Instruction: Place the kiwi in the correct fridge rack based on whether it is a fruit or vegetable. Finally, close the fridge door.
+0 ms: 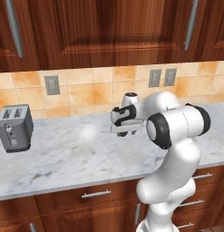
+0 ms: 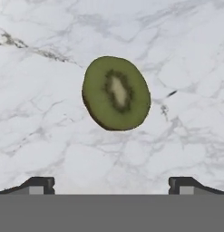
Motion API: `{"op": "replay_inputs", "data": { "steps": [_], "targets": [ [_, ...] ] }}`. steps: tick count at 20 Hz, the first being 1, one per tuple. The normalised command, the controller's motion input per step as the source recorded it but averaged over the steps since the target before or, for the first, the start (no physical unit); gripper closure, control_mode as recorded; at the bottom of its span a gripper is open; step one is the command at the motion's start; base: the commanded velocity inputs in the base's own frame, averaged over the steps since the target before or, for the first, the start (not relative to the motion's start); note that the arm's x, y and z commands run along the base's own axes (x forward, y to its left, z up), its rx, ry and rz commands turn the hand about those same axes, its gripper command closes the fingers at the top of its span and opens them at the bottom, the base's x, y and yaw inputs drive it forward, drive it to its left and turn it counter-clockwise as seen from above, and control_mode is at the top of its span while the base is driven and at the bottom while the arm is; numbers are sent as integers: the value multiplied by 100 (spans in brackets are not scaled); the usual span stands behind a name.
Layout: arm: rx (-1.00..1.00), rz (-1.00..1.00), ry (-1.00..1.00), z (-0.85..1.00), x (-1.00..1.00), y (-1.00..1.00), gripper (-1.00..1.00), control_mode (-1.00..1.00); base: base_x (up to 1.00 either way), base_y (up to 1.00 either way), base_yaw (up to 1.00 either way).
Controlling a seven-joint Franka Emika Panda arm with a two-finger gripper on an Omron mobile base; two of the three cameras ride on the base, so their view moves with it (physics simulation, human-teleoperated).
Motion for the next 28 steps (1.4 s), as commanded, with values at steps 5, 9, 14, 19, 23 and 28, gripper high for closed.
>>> {"op": "replay_inputs", "data": {
  "steps": [5,9,14,19,23,28],
  "targets": [
    [-1,0,0,-23,33,0,-100,-100,0,0,0],
    [0,0,0,-23,37,0,-100,-100,0,0,0],
    [0,0,0,-27,35,0,-100,-100,0,0,0],
    [0,0,0,-20,30,2,100,-100,0,0,0],
    [0,0,2,0,-1,0,100,-100,0,0,0],
    [0,0,-4,2,-56,0,100,-100,0,0,0]
  ]
}}
